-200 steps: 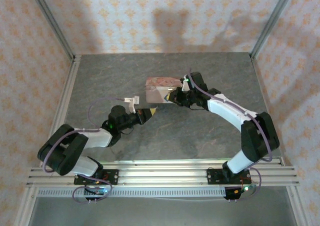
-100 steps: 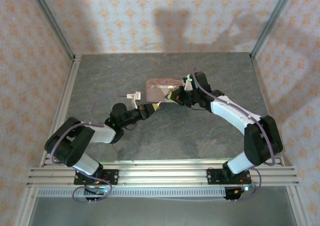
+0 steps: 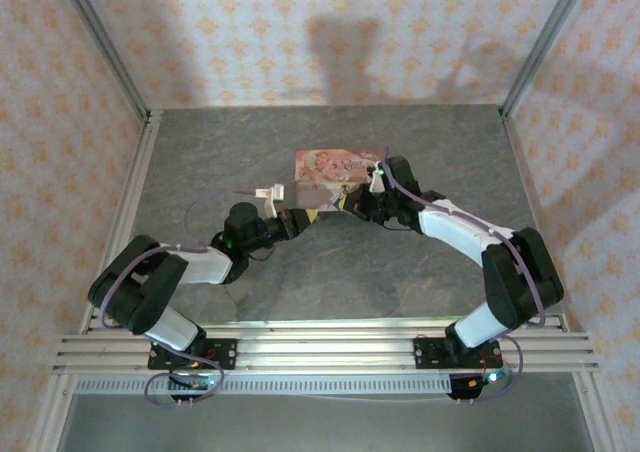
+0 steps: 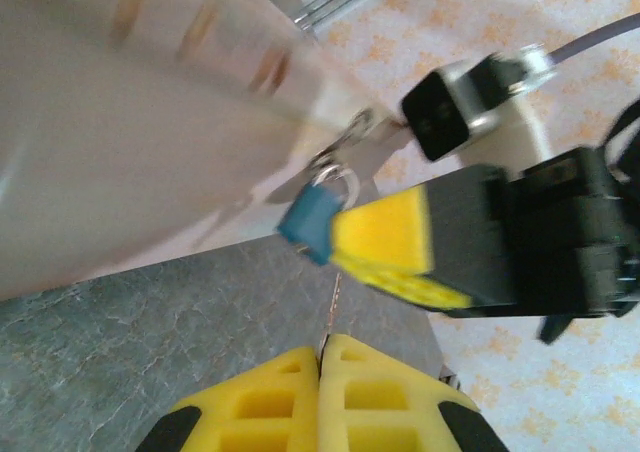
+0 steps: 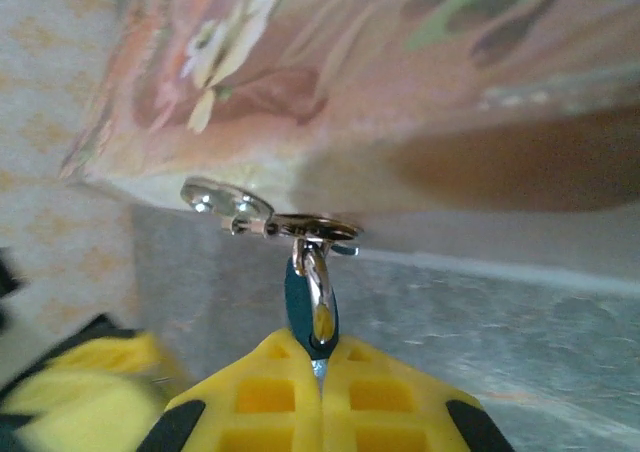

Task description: Unlock the padlock with the key

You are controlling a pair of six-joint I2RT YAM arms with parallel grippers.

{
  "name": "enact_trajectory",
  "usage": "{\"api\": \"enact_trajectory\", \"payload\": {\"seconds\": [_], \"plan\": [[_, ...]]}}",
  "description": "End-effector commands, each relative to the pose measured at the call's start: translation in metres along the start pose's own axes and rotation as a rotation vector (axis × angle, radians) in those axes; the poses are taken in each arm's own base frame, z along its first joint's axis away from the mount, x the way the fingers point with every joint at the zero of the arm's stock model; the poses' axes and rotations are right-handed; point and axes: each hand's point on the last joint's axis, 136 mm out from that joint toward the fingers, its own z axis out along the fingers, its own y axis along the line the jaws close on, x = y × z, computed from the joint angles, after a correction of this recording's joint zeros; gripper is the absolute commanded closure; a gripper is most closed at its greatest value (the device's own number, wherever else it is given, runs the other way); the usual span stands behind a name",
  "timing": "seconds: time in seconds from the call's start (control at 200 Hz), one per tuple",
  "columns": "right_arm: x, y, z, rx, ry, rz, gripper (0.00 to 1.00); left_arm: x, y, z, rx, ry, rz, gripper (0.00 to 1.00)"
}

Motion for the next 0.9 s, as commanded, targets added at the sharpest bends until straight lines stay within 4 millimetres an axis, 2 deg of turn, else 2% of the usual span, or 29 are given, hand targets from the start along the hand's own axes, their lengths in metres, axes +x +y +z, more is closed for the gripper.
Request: {"api": "enact_trajectory", "payload": {"seconds": [0.0, 0.165, 0.38, 0.505, 0.661, 0.891], "plan": [[-0.005, -0.021, 0.013, 0.038, -0.043, -0.047, 1.0, 0.01, 0.014, -0.012, -0.107, 0.036, 0.071, 1.0], [0.003, -0.045, 0.025, 0.091, -0.04, -0.069, 1.0, 0.014, 0.017, -0.022, -0.162, 0.057, 0.112, 1.0], [0.005, -0.063, 0.019, 0.228, -0.079, -0.155, 1.0, 0.014, 0.018, -0.029, -0.188, 0.056, 0.137, 1.0], [0.008, -0.073, 0.012, 0.352, -0.11, -0.229, 0.83, 0.016, 0.019, -0.033, -0.201, 0.058, 0.144, 1.0], [0.011, -0.071, 0.007, 0.41, -0.149, -0.289, 0.69, 0.017, 0.02, -0.038, -0.22, 0.062, 0.157, 1.0], [0.002, -0.064, 0.007, 0.448, -0.192, -0.323, 0.55, 0.017, 0.018, -0.045, -0.235, 0.058, 0.175, 1.0]]}}
